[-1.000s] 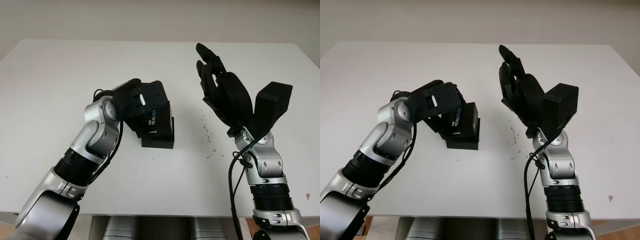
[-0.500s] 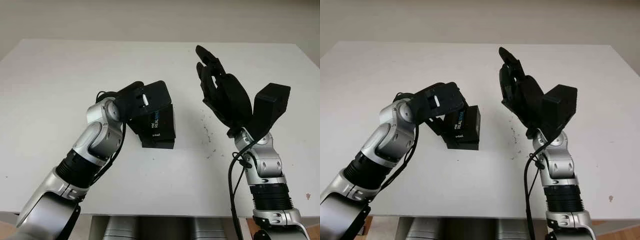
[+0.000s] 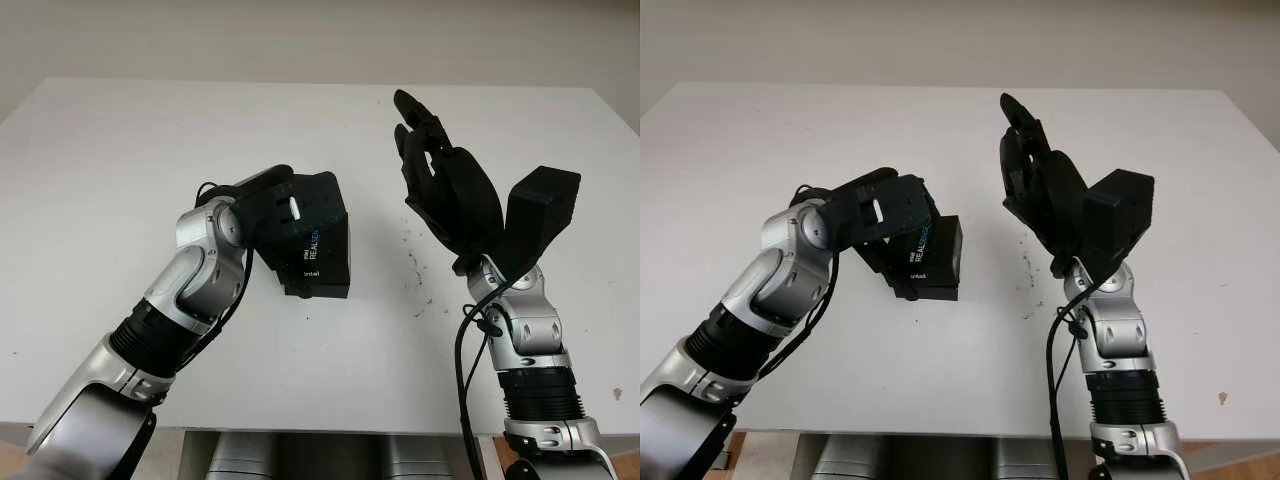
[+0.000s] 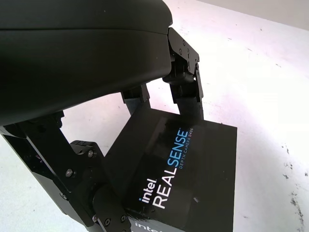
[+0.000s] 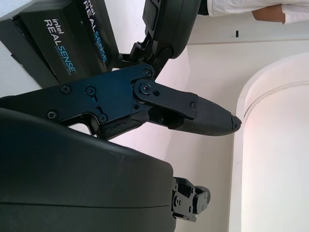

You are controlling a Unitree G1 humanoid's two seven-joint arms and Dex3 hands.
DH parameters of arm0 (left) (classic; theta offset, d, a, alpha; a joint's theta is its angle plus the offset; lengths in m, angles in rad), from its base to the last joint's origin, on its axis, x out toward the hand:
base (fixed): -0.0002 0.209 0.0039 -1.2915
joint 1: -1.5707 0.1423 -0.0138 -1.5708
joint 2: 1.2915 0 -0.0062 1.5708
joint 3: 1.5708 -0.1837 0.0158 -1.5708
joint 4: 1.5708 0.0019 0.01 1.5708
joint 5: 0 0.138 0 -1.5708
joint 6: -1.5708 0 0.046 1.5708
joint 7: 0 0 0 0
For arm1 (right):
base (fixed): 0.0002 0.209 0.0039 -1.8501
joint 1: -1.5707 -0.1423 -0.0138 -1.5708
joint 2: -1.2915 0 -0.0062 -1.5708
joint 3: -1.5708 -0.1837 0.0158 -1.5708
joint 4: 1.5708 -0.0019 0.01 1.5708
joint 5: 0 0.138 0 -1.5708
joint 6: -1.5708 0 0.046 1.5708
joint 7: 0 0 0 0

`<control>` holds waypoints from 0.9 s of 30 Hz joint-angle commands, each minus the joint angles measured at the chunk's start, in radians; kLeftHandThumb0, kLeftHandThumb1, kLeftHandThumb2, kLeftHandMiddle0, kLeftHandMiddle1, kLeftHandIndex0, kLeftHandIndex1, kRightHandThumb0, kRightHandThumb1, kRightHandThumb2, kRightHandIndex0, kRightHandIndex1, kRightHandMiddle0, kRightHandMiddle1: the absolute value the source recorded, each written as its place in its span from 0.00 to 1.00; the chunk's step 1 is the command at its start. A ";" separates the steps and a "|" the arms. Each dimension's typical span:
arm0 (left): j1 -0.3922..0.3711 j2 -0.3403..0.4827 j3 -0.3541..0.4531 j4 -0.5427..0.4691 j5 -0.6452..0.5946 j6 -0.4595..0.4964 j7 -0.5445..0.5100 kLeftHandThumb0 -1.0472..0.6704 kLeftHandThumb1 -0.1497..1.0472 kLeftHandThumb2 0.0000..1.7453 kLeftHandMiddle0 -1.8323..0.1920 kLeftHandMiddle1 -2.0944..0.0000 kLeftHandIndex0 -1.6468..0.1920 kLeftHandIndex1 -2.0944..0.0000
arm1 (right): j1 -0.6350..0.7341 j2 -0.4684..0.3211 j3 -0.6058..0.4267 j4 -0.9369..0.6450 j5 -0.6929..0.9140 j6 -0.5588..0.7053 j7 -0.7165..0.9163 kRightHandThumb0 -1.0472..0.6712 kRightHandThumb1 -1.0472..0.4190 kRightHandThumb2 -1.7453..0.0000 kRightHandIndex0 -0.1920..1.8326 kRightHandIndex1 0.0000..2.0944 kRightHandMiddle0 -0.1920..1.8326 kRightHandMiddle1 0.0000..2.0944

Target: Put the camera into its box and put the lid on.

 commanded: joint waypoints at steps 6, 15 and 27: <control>0.036 -0.006 -0.035 0.005 0.000 -0.019 -0.015 0.49 0.89 0.03 0.69 0.28 0.69 0.31 | -0.002 0.006 -0.003 -0.010 0.004 -0.011 -0.005 0.21 0.00 0.60 0.02 0.02 0.00 0.18; 0.035 -0.029 -0.047 0.034 0.000 -0.020 -0.014 0.49 0.89 0.03 0.68 0.28 0.67 0.34 | 0.002 0.006 -0.003 -0.012 0.007 -0.017 -0.002 0.22 0.00 0.59 0.02 0.03 0.00 0.17; 0.016 -0.056 -0.055 0.061 -0.011 -0.014 -0.024 0.49 0.88 0.03 0.68 0.27 0.65 0.31 | -0.004 0.013 -0.003 0.006 0.014 -0.032 0.004 0.22 0.00 0.60 0.02 0.02 0.00 0.18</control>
